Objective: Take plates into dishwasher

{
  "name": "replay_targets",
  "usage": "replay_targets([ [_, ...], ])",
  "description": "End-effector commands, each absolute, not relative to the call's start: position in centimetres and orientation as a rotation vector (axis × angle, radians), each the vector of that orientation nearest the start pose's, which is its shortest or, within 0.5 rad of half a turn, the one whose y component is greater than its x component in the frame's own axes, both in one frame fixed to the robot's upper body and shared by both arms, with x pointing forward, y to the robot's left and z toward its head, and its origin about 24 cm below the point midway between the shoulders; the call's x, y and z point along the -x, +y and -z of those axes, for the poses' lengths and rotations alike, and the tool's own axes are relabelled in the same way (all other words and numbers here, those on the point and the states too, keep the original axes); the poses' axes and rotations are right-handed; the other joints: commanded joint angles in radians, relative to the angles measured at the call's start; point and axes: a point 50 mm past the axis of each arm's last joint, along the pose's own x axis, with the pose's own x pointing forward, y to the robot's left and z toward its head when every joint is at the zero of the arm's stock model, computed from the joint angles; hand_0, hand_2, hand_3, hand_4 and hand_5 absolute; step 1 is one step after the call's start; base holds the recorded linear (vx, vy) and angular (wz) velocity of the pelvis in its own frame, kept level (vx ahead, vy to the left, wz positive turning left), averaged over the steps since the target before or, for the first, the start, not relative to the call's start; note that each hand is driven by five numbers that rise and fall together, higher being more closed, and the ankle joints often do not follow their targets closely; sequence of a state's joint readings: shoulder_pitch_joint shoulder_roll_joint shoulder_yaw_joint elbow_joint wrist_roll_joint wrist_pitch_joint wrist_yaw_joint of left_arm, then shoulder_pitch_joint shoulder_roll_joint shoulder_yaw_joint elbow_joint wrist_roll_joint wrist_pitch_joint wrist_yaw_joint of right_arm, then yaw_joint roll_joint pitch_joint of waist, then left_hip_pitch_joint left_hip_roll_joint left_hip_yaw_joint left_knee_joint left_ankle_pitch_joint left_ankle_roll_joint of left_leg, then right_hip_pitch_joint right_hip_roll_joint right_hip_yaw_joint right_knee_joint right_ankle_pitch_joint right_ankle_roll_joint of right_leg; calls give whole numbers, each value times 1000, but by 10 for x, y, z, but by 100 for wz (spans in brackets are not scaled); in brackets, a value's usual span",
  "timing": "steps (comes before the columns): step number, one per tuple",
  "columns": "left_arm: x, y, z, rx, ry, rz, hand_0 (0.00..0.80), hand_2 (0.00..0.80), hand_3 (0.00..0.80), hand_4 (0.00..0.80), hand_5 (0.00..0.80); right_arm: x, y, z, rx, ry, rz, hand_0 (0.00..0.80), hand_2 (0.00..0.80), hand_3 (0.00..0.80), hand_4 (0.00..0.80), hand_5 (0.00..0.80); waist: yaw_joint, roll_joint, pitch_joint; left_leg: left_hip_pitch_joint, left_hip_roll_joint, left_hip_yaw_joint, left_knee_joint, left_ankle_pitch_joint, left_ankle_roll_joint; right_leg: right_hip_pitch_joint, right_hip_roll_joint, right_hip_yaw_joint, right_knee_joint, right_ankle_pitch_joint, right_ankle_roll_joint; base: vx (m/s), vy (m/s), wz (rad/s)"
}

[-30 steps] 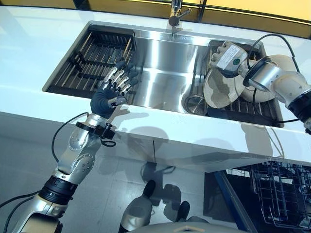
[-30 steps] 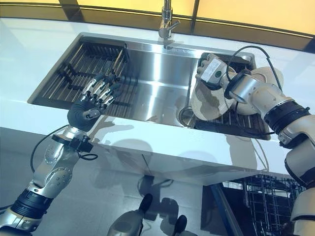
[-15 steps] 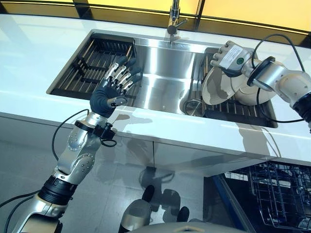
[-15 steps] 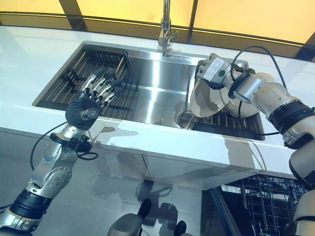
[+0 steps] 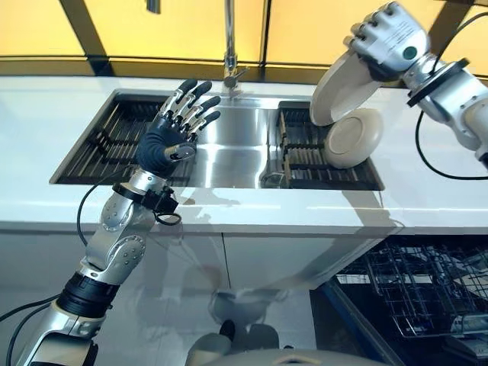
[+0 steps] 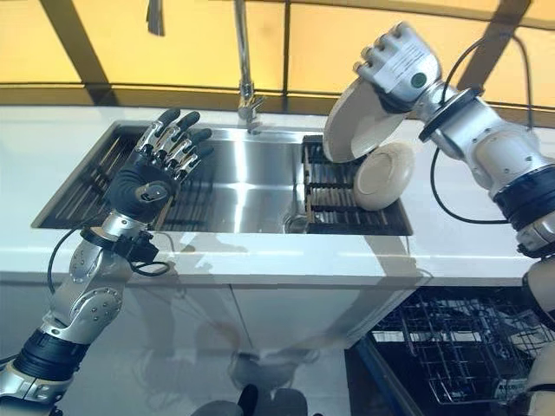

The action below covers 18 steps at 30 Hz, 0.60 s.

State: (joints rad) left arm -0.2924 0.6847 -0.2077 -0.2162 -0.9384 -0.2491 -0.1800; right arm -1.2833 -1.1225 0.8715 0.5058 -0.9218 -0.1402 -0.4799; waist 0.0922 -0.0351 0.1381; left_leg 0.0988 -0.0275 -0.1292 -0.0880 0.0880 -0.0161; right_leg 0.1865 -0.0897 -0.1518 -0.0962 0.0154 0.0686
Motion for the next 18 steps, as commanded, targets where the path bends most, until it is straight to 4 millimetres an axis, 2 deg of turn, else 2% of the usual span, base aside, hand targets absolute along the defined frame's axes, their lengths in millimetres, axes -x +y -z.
replay_targets([
  [1, -273, 181, -211, 240, -619, 572, 0, 0, 0, 0, 0, -335, -250, -369, 2181, -855, 550, 800, 800, 800, 800, 800, -18, -7, -103, 75, -37, 80, 1, -145, 62, 1, 57, 19, 9, -20, -8, -43, 6, -33],
  [9, -274, 174, -211, 247, -629, 577, 0, 0, 0, 0, 0, -324, -303, -364, 2136, -486, 612, 800, 800, 800, 800, 800, -69, -15, -118, 82, -21, 141, 1, -156, 62, -15, 68, 70, 9, -6, -4, -40, 0, -27],
  [15, -276, 165, -205, 252, -620, 565, 0, 0, 0, 0, 0, -314, -339, -354, 1993, -284, 667, 800, 800, 800, 800, 800, -110, -17, -119, 82, -9, 186, 1, -161, 60, -34, 74, 110, 9, 11, 2, -25, 10, -27],
  [18, -277, 164, -204, 254, -616, 557, 0, 0, 0, 0, 0, -309, -354, -343, 1900, -201, 669, 800, 800, 800, 800, 800, -128, -17, -119, 80, -4, 205, 1, -162, 60, -44, 76, 126, 9, 18, 6, -18, 9, -28],
])
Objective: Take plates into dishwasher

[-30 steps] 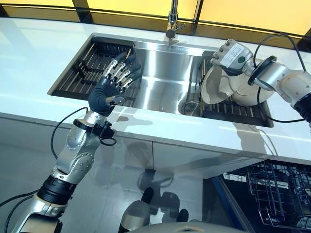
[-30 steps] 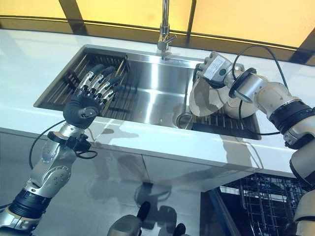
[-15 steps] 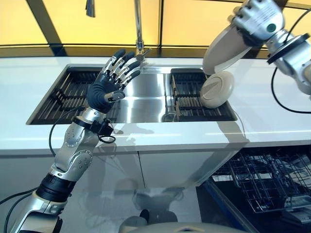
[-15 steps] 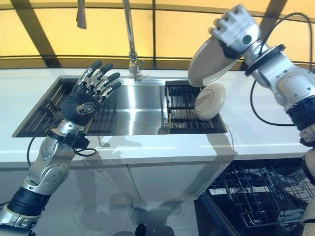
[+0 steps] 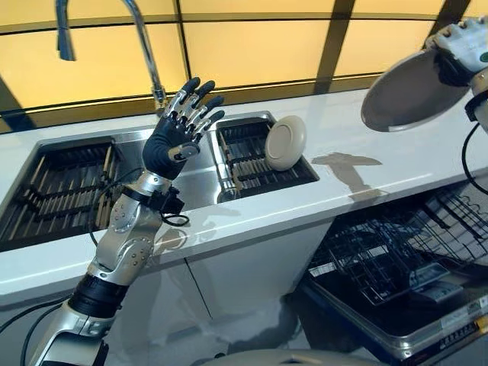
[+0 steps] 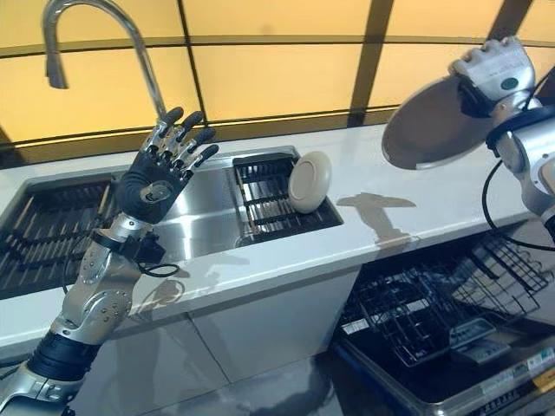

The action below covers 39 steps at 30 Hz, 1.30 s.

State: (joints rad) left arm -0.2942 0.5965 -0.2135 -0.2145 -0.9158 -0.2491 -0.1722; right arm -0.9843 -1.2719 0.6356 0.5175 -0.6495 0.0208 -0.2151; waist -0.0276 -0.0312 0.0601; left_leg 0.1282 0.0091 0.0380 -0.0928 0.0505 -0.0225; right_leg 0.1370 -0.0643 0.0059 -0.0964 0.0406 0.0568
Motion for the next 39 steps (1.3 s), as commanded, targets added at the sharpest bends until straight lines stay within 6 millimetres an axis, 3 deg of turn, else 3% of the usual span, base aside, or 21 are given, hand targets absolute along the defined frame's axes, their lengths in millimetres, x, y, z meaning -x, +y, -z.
replay_targets([
  [1, -278, 163, -204, 255, -615, 555, 0, 0, 0, 0, 0, -308, -358, -338, 1868, -181, 665, 800, 800, 800, 800, 800, -13, -22, -41, 50, -40, 42, 6, -124, 66, 3, 51, -27, 9, -5, 19, -14, 12, -15],
  [8, -278, 165, -206, 253, -612, 519, 0, 0, 0, 0, 0, -294, -392, -291, 1599, 92, 655, 800, 800, 800, 800, 800, -54, -25, -34, 49, -35, 75, 6, -129, 71, -14, 60, 10, 9, 5, 20, -9, 1, -18],
  [17, -279, 158, -210, 238, -609, 508, 0, 0, 0, 0, 0, -289, -410, -231, 1469, 376, 609, 800, 800, 800, 800, 800, -62, -32, -12, 53, -31, 92, 6, -133, 77, -18, 65, 27, 9, 9, 16, -13, -6, -11],
  [29, -279, 160, -205, 237, -576, 500, 0, 0, 0, 0, 0, -296, -394, -140, 1338, 584, 483, 800, 800, 800, 800, 800, -30, -21, 3, 50, -31, 75, 6, -129, 79, -14, 63, -1, 9, 5, 5, -4, -28, 0],
  [39, -277, 160, -200, 242, -555, 516, 0, 0, 0, 0, 0, -295, -386, -96, 1417, 700, 462, 800, 800, 800, 800, 800, 8, -5, 12, 44, -34, 56, 6, -120, 79, -11, 56, -30, 9, 1, -1, 3, -16, 3],
])
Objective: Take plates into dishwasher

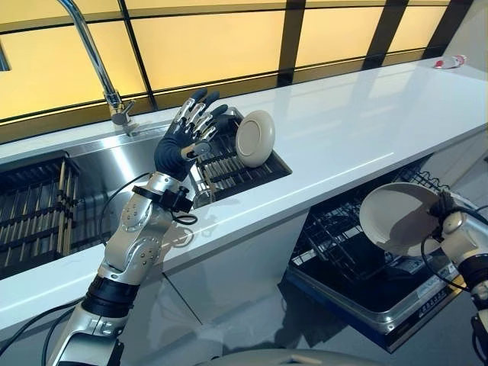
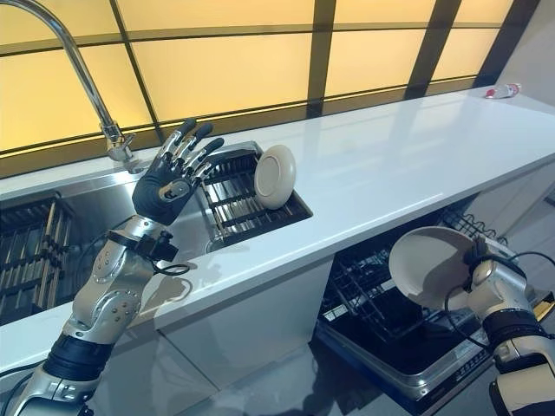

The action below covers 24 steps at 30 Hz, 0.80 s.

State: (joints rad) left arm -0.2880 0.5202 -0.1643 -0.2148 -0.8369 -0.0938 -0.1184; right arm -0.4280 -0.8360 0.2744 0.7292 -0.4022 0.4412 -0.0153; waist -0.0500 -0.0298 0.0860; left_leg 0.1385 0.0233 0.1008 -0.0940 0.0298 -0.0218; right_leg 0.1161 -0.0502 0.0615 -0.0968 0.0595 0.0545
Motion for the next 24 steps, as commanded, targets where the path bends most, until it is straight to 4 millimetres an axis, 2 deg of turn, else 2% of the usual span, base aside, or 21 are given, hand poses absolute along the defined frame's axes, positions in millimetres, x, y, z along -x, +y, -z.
replay_targets([
  [1, -276, 160, -200, 244, -555, 518, 0, 0, 0, 0, 0, -296, -384, -93, 1436, 709, 456, 800, 800, 800, 800, 800, 34, -5, -14, 32, -49, -9, 7, -99, 78, 9, 42, -89, 10, -18, 1, 0, 0, 0],
  [11, -272, 159, -198, 259, -548, 544, 0, 0, 0, 0, 0, -298, -362, -56, 1484, 760, 357, 800, 800, 800, 800, 800, 66, 8, -14, 24, -50, -25, 7, -91, 80, 7, 36, -112, 10, -21, -1, -1, -12, 4],
  [24, -270, 154, -198, 287, -547, 560, 0, 0, 0, 0, 0, -309, -319, -26, 1563, 769, 163, 800, 800, 800, 800, 800, 93, 19, -14, 19, -53, -39, 7, -81, 83, 8, 31, -124, 10, -20, -7, 0, -1, 1],
])
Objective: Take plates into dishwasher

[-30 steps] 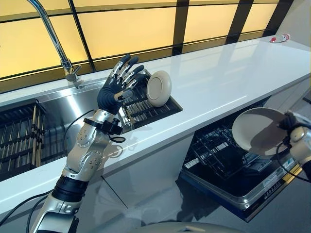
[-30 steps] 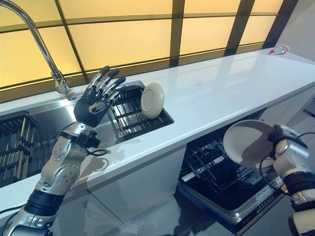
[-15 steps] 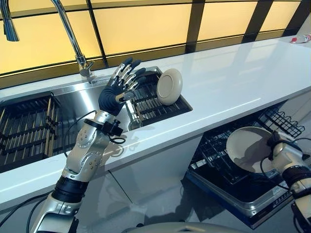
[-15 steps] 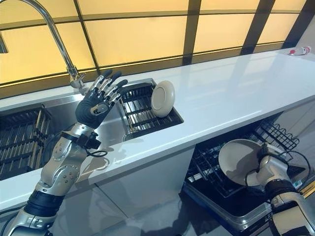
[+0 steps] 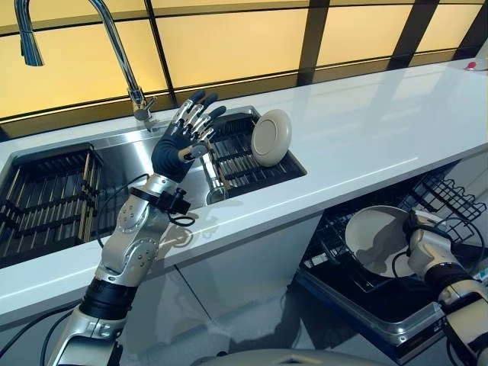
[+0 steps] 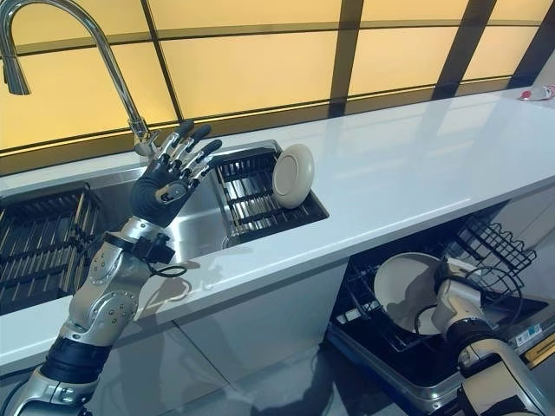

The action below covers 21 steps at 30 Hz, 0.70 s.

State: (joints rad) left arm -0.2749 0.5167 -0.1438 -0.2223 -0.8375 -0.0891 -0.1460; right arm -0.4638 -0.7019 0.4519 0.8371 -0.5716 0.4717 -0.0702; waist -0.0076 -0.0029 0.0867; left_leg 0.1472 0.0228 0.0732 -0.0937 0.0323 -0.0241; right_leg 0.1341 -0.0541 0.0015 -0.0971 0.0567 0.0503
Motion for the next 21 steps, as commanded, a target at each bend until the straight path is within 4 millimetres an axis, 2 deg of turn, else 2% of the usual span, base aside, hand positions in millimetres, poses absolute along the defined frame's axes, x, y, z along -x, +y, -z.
replay_targets([
  [1, -270, 154, -197, 289, -546, 561, 0, 0, 0, 0, 0, -310, -315, -25, 1561, 765, 151, 800, 800, 800, 800, 800, 54, -8, -15, 11, -52, -13, 6, -83, 85, -9, 35, -66, 10, -17, -3, 13, 3, 3],
  [10, -270, 151, -197, 302, -541, 570, 0, 0, 0, 0, 0, -318, -296, -22, 1643, 759, 77, 800, 800, 800, 800, 800, 66, -5, -13, 13, -54, -21, 6, -82, 87, -3, 33, -73, 10, -19, -6, 1, 1, 0],
  [14, -272, 146, -199, 304, -542, 578, 0, 0, 0, 0, 0, -326, -293, -33, 1750, 826, 81, 800, 800, 800, 800, 800, 72, -4, -11, 14, -55, -24, 6, -80, 87, -2, 32, -74, 10, -17, -7, 0, 0, 0],
  [21, -275, 141, -201, 309, -533, 586, 0, 0, 0, 0, 0, -347, -282, -57, 1728, 806, 131, 800, 800, 800, 800, 800, 87, -6, -16, 15, -58, -36, 6, -77, 85, 4, 31, -81, 10, -18, -10, 4, 4, 2],
])
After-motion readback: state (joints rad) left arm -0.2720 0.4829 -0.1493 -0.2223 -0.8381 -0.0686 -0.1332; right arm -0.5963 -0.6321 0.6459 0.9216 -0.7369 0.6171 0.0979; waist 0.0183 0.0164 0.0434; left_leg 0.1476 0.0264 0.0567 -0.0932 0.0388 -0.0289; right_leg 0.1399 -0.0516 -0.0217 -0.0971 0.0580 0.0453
